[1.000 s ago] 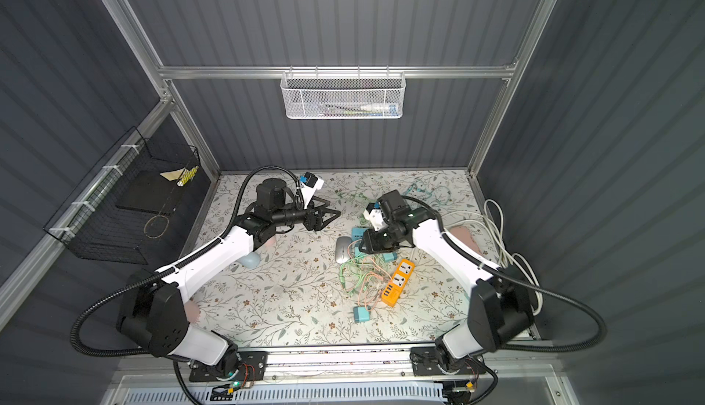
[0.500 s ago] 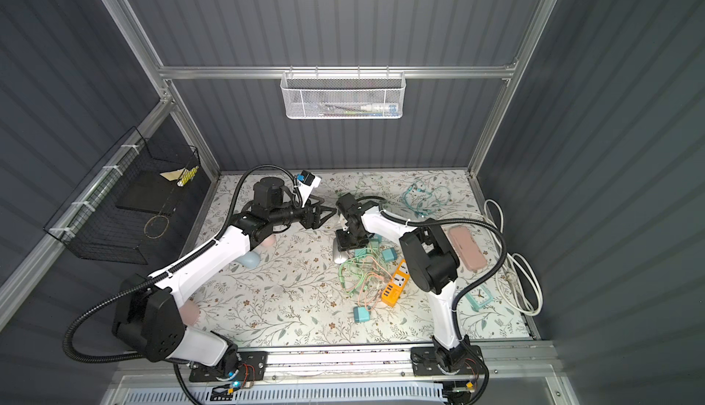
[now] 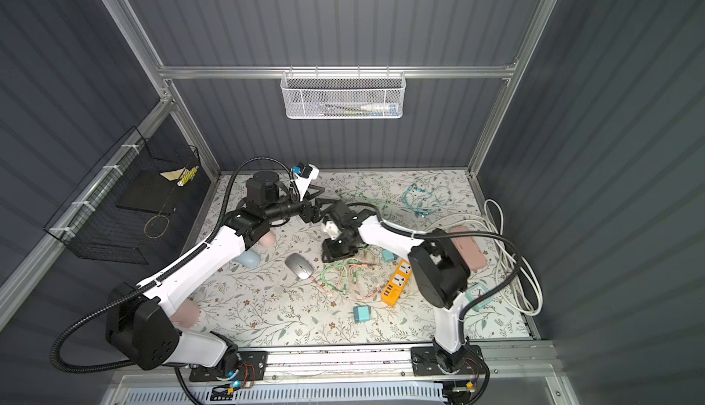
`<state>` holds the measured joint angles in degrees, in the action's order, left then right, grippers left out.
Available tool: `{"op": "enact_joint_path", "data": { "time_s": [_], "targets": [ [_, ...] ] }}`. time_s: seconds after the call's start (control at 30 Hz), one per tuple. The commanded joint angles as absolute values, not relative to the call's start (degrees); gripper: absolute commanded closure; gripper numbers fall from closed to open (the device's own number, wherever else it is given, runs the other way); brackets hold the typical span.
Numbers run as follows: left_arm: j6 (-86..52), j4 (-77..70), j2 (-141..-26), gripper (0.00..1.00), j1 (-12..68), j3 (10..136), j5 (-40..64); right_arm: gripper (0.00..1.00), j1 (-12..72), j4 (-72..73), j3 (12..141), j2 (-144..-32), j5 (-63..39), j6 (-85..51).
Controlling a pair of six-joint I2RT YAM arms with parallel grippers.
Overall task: Unplug the wireless mouse
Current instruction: Adjust the mouse at the center of the board, then pick up the mouse from the center of the board.
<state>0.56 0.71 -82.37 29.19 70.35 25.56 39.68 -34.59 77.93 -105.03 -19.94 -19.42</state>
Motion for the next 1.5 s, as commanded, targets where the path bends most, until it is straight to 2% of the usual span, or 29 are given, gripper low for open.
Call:
{"op": "enact_joint_path", "data": {
  "time_s": [0.0,0.13,0.23,0.6,0.77,0.9,1.1,1.47],
  "targets": [
    [2.48,5.42,-84.67,0.25,28.17,69.53,23.57,0.5,35.85,-33.03,73.83,-95.09,-13.85,-18.99],
    [1.74,5.02,-85.64,0.25,27.65,69.69,24.14,0.5,33.3,-35.51,71.1,-92.45,-7.77,-18.35],
    [1.1,4.88,-86.3,0.26,27.25,69.77,24.7,0.51,32.62,-35.17,73.21,-94.0,-8.23,-17.29],
    [0.43,4.22,-85.87,0.26,27.16,69.03,24.97,0.52,32.62,-46.12,105.04,-122.23,-8.18,-10.7],
    [0.18,4.38,-85.34,0.26,27.16,69.22,25.03,0.51,33.82,-51.51,112.97,-128.99,-5.88,-7.85],
    [0.04,4.57,-84.82,0.26,27.16,69.45,25.22,0.51,35.48,-52.1,110.81,-128.86,-5.15,-8.17],
    [-0.69,4.74,-84.66,0.26,27.12,69.8,25.99,0.36,38.7,-51.4,102.95,-124.56,-4.11,-9.3],
    [-1.52,4.75,-83.86,0.27,27.17,69.93,26.49,0.37,40.52,-50.74,96.6,-123.39,-1.97,-13.24]
  ]
}}
